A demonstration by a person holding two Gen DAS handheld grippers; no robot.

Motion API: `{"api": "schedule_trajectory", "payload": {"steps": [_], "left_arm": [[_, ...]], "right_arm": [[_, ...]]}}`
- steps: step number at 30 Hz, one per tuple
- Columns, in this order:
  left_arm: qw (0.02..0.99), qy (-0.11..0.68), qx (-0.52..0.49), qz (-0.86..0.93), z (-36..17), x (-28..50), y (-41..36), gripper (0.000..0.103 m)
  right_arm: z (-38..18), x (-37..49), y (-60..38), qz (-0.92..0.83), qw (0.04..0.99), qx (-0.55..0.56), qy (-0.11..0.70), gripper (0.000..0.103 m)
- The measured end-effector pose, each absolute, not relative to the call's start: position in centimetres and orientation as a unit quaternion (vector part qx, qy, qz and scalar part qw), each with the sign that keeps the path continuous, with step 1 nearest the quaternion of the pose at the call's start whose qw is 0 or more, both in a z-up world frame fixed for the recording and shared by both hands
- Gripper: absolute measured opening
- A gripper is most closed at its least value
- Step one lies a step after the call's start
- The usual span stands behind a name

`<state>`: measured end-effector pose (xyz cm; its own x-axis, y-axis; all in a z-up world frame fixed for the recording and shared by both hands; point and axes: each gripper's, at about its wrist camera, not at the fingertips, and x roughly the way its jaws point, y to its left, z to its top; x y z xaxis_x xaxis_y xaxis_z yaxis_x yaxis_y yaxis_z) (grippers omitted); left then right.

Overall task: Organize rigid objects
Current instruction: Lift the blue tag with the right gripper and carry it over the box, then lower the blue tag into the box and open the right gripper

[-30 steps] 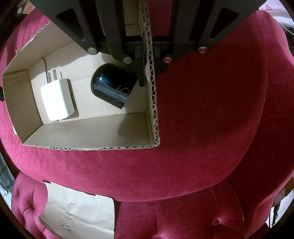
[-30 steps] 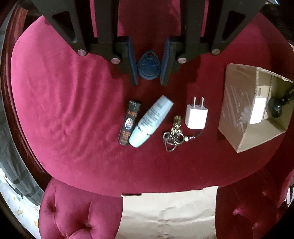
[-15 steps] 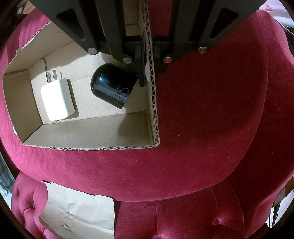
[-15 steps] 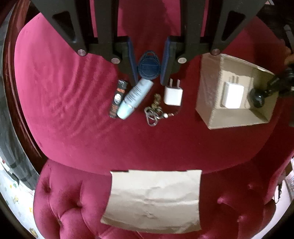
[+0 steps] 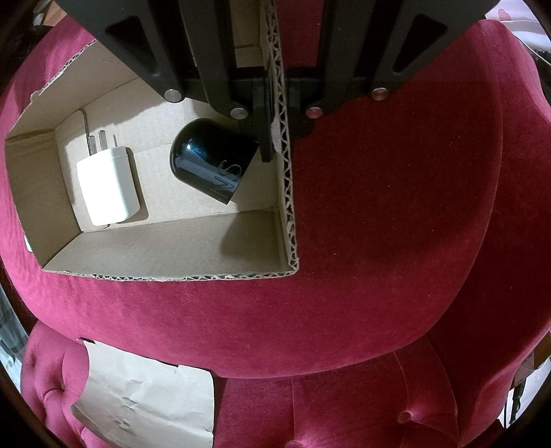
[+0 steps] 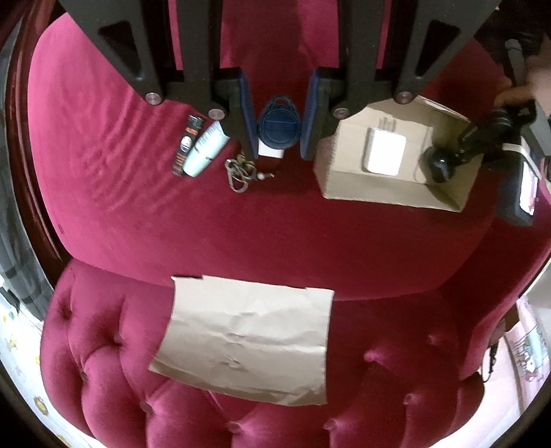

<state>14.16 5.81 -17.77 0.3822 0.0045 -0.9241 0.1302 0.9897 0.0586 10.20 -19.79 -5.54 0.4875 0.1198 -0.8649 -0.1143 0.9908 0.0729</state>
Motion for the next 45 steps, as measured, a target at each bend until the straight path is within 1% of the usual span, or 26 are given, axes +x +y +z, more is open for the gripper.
{"api": "schedule_trajectory", "payload": {"steps": [11,23,34,45], "left_arm": [[0.829,0.554,0.061,-0.038,-17.8,14.1,5.8,0.004],[0.829,0.554,0.061,-0.038,-17.8,14.2,5.8,0.004],[0.829,0.554,0.061,-0.038,-17.8,14.2,5.8,0.004],[0.829,0.554,0.061,-0.038,-17.8,14.2,5.9,0.004]], "right_arm": [[-4.4,10.6,-15.8,0.107,0.865,0.002,0.490,0.026],[-4.6,10.9,-11.2,0.151,0.861,-0.002,0.485,0.026],[-5.5,11.0,-8.5,0.174,0.852,-0.001,0.493,0.026],[-7.8,11.2,-6.8,0.183,0.843,0.013,0.506,0.027]]}}
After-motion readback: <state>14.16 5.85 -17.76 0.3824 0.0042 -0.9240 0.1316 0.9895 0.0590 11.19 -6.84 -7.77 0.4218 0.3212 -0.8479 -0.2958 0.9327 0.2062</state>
